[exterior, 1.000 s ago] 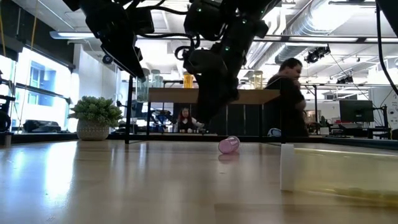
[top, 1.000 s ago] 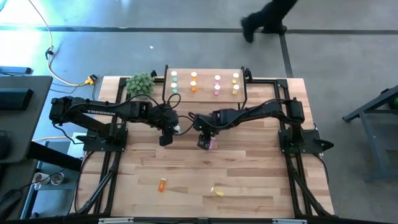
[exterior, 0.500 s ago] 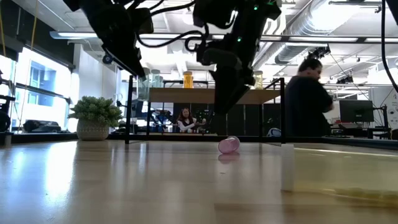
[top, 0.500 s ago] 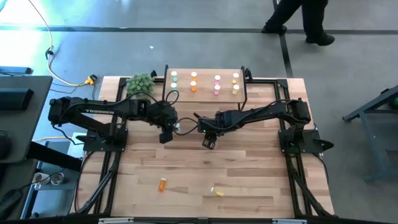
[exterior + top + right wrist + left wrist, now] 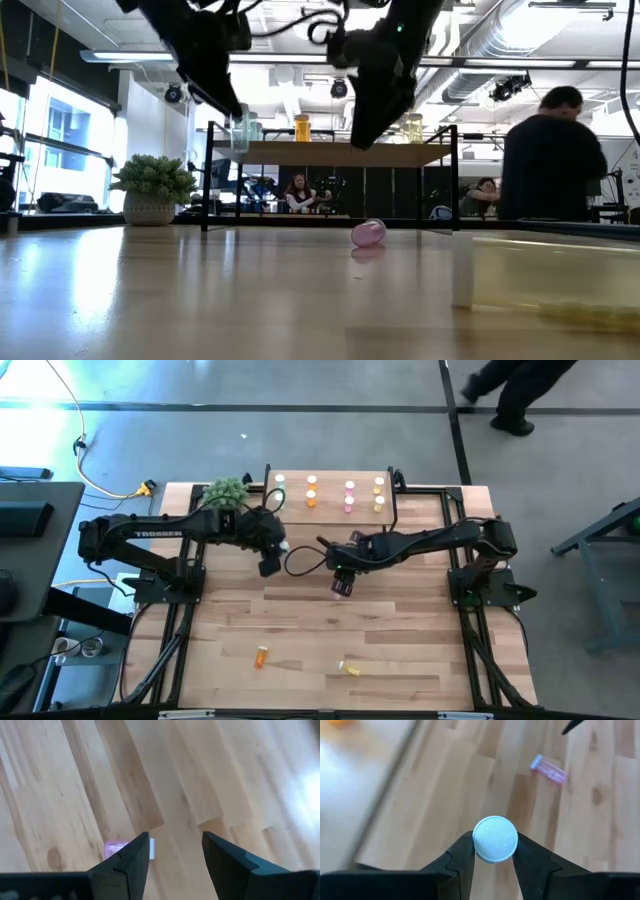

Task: Pick and place medicine bottles onto shelf by color
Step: Put the blue pill bottle on the shelf aligned with the blue pill bottle

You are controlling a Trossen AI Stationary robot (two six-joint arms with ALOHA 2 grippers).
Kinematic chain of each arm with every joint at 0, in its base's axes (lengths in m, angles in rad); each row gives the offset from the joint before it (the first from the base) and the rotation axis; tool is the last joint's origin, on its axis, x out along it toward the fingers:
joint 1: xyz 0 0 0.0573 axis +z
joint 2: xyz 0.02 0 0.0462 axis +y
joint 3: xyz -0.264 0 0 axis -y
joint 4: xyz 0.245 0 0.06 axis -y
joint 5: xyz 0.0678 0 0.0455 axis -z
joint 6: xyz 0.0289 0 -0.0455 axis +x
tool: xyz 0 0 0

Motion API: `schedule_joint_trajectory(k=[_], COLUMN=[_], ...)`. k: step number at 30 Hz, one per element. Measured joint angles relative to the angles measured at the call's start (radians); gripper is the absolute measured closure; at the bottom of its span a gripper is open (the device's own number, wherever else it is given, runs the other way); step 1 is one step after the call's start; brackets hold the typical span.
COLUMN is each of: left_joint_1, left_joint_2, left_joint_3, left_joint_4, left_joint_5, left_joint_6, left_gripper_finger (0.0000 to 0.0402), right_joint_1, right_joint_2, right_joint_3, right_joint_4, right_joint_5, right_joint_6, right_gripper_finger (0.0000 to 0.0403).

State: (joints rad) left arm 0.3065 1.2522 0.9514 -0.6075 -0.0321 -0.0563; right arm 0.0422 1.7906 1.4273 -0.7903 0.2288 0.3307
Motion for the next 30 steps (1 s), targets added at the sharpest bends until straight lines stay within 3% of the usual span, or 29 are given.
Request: schedule_joint_trajectory(k=[4,14,23,30], left_joint_1=[0.019,0.136,0.233,0.234], left_joint_2=[0.0,0.0,0.004,0.048], left_joint_3=[0.078,0.226,0.243,0.243], left_joint_4=[-0.068,-0.186,-0.2,-0.205], left_joint_5=[-0.064,-0.108,-0.105,-0.081], left_joint_6=[0.027,0.034,0.068,0.061], left_gripper_finger=[0.0293,0.0293,0.0293,0.0293], right_joint_1=[-0.009,-0.07,-0.121,-0.154], right_joint_2=[-0.048,-0.13,-0.134,-0.134], right_joint_3=[0.0,0.0,0.0,0.0], right_joint_4=[-0.007,-0.016,-0.042,-0.043], right_joint_5=[0.032,0.034,0.025,0.024], right_joint_6=[-0.024,-0.056,-0.086,-0.089], right_gripper_finger=[0.0229,0.0229,0.0229,0.0229])
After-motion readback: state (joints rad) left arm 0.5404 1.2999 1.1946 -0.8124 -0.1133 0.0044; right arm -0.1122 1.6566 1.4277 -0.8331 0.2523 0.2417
